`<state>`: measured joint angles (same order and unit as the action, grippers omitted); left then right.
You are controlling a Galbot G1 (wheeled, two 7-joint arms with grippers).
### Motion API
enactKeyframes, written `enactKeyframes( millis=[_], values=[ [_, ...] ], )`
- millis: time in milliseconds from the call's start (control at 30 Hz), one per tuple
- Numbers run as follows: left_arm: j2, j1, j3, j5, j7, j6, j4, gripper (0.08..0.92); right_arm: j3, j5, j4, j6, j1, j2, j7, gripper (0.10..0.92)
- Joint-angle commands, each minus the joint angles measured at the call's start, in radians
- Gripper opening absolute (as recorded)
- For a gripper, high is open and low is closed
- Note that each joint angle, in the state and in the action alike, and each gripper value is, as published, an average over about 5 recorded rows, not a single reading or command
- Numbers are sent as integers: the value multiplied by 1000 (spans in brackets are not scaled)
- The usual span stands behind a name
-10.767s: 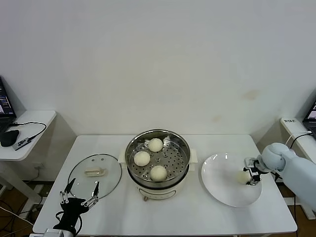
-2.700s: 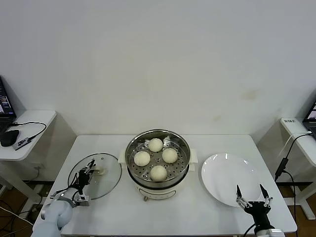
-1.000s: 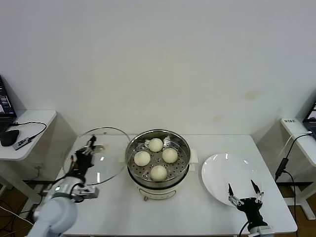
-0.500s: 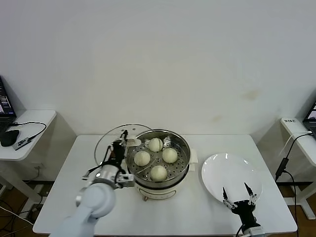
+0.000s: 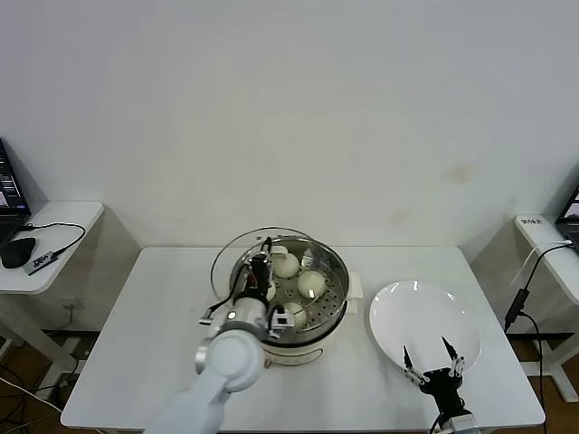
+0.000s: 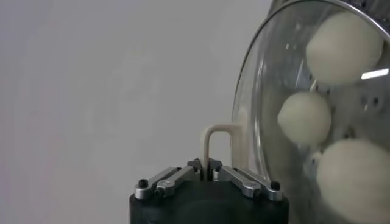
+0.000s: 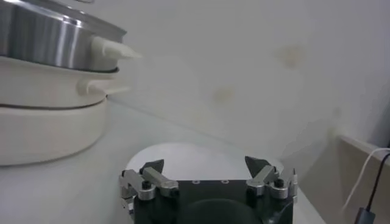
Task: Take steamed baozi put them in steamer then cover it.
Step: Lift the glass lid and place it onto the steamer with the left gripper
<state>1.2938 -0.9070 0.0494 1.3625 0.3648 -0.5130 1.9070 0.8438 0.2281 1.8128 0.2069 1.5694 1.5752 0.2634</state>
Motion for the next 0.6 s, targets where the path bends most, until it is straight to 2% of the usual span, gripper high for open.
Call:
enactKeyframes(
  millis=[33,600],
  values=[
    [113,25,43,96,20,-14,-57,142,-4,5,-10,2,-2,2,0,823],
    [134,-46,32,149,4,8,-68,142,-10,10,-18,6,-3,2,1,823]
  ],
)
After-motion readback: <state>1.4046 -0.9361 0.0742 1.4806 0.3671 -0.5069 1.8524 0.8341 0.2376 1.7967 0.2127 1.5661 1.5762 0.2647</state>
